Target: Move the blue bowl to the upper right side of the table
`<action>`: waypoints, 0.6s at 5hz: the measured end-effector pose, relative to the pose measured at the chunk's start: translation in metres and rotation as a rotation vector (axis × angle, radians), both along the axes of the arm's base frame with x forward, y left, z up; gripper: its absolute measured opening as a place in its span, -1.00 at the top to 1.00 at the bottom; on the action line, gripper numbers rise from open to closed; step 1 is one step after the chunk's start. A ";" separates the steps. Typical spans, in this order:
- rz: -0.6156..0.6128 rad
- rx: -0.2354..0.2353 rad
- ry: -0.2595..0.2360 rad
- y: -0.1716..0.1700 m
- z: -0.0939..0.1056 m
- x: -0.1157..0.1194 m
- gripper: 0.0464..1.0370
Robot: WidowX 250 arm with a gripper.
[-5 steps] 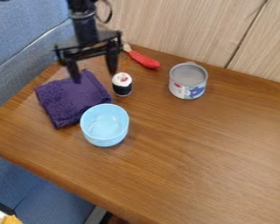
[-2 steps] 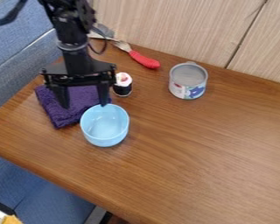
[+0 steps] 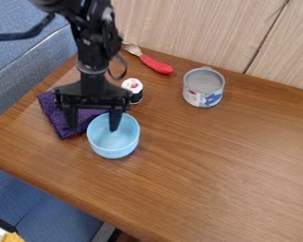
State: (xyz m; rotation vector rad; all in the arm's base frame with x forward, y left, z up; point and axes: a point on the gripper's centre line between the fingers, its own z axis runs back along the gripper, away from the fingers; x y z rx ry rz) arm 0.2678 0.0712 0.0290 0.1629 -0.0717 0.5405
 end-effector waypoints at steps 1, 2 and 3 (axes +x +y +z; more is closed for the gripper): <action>0.020 0.016 0.024 0.004 -0.007 0.001 -0.82; 0.027 0.029 0.023 0.006 -0.011 0.001 -0.25; 0.028 0.028 0.020 0.006 -0.010 0.002 0.37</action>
